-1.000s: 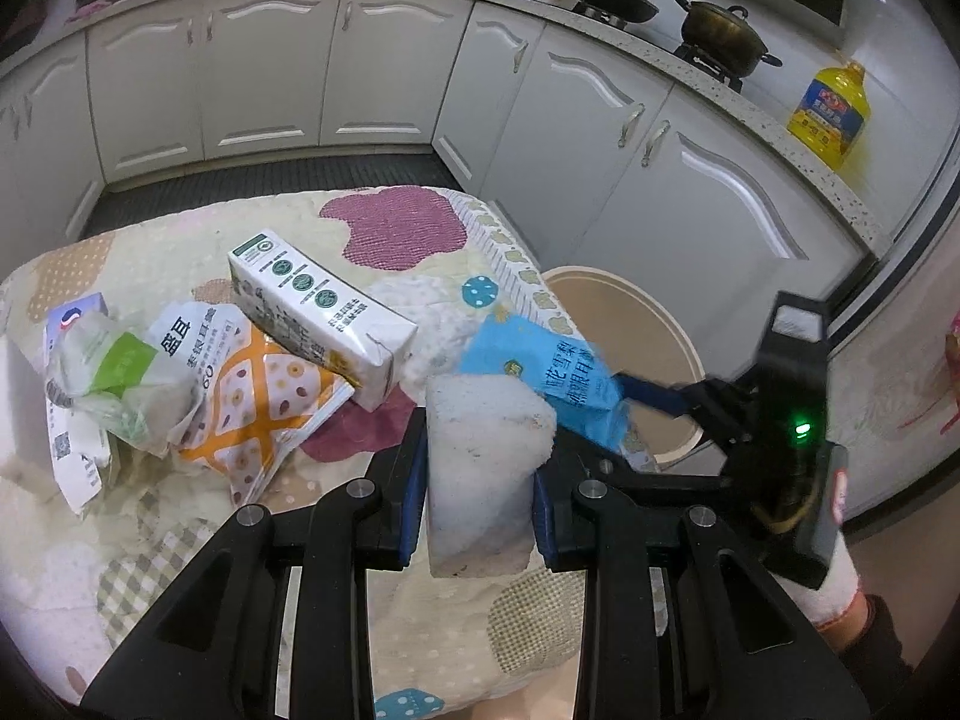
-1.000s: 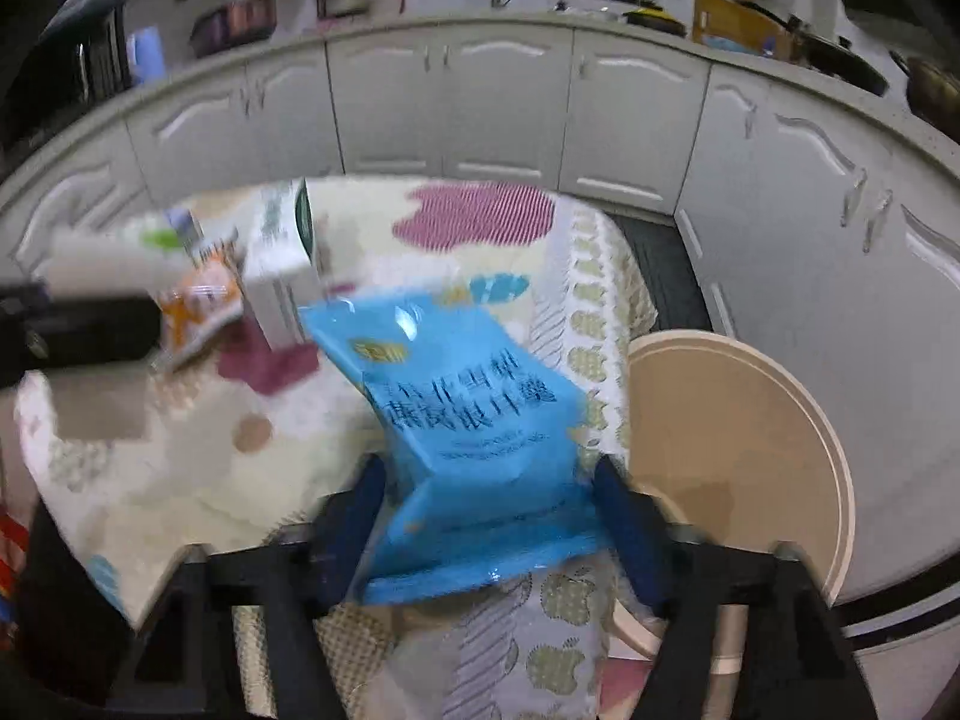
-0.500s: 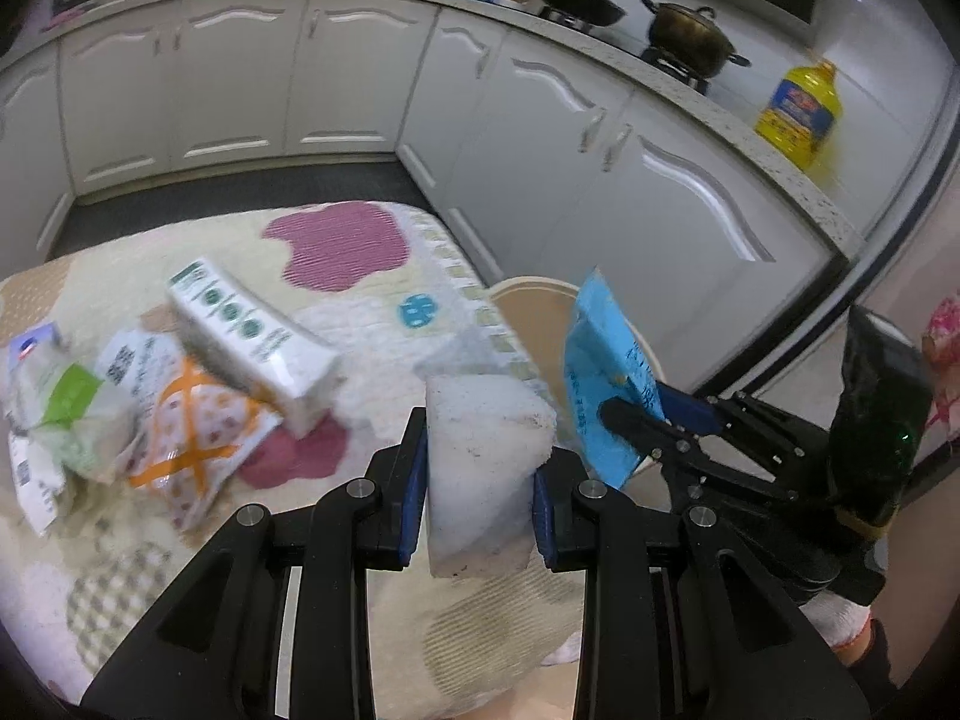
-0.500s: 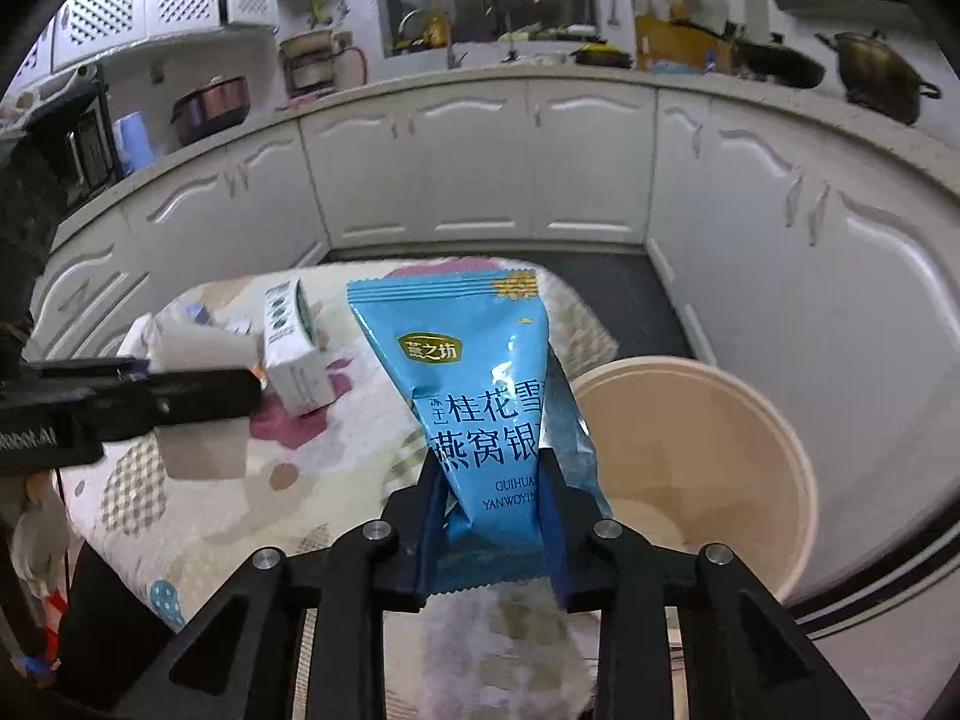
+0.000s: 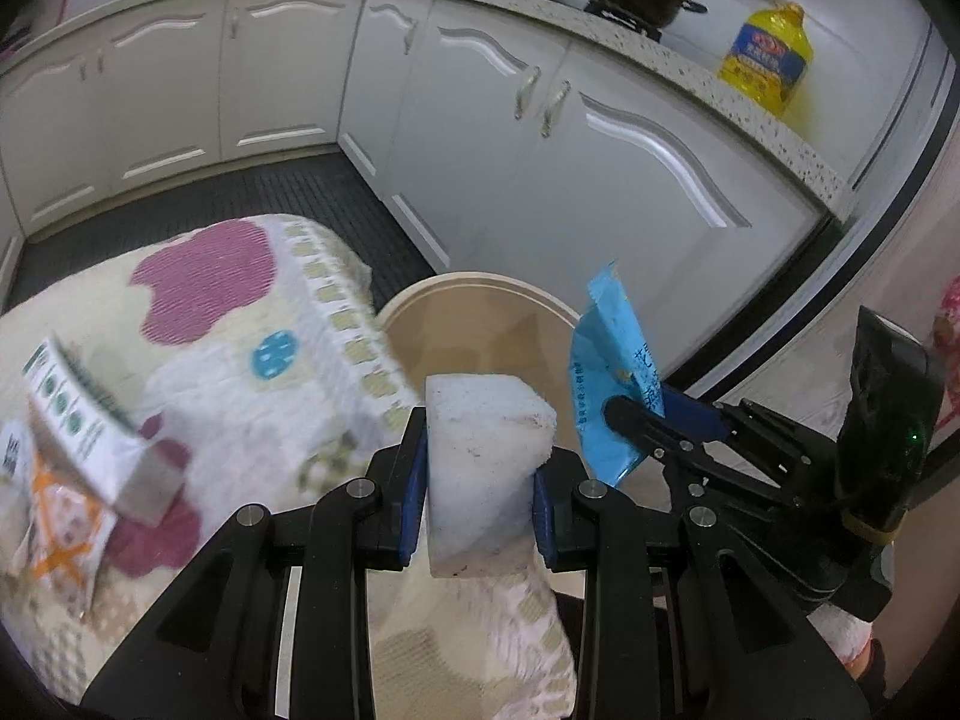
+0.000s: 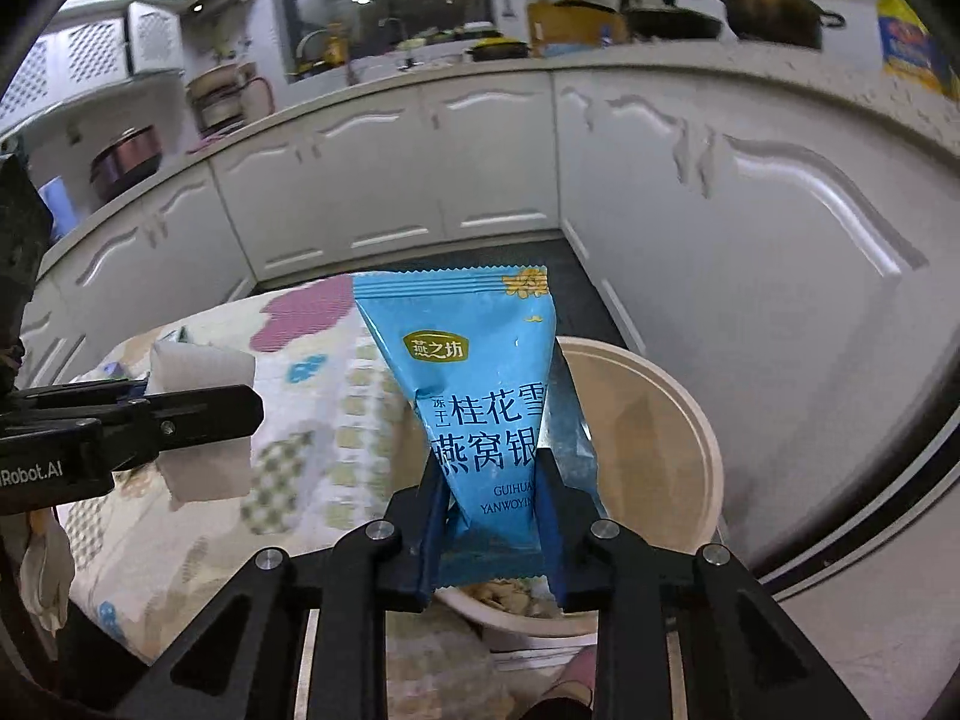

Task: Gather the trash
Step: 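Open both grippers over the beige bin to drop packet and sponge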

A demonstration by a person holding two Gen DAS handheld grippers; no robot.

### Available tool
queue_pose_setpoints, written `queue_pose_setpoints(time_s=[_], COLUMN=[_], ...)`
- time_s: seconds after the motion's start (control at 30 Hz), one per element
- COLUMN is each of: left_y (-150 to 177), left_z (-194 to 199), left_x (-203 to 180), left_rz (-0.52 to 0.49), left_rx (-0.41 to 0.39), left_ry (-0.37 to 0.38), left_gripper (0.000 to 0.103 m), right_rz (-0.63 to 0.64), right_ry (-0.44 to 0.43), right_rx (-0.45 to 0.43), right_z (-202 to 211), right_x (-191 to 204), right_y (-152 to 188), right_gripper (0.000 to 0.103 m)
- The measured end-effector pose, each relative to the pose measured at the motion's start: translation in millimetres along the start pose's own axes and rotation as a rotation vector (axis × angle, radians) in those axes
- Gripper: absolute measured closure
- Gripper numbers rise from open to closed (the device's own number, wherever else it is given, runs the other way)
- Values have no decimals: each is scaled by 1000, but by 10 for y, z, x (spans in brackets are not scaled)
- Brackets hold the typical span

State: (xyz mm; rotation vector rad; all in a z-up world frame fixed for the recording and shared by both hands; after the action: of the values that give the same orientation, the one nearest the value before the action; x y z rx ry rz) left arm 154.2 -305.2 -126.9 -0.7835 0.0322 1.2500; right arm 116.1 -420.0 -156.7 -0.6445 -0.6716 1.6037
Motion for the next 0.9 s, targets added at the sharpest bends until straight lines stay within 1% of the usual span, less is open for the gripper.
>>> queue_pose_setpoints(time_s=[0.17,0.3,0.5,0.67,0.9], left_y=[-76,-115,-147,-149,-153], left_z=[-265,-468,-733,-859,-933], left_x=[-156,-198,-163,-121,-70], left_rz=[-29,-32,-14,-2,16], left_rx=[18,35,61,75,86], left_ry=[-6,-12,-15,-7,7], left_gripper=[76,76,76,76,75], right_rz=[-40,-67,-95,-112,-129], right_ry=[14,14,2,-11,-17], right_rx=[29,52,86,107,121], right_z=[-146,-274,-481,-616,-719], right_x=[-218,-345,-415,-431,-454], right_y=[65,125,196,232,278], right_gripper=[77,77,77,77,77])
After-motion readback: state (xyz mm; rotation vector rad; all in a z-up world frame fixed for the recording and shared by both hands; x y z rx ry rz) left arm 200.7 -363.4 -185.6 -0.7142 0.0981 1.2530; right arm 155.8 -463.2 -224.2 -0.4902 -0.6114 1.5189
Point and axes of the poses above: each gripper's, at about its wrist camera, not at the fingertips, and z roughly against the way its jaws point, x to its left, y to its underside, the point moved 7 cm from there along -z, roughly the way its jaws point, and after that the axes turned 13 degrees about z, right-handed, at the moved point
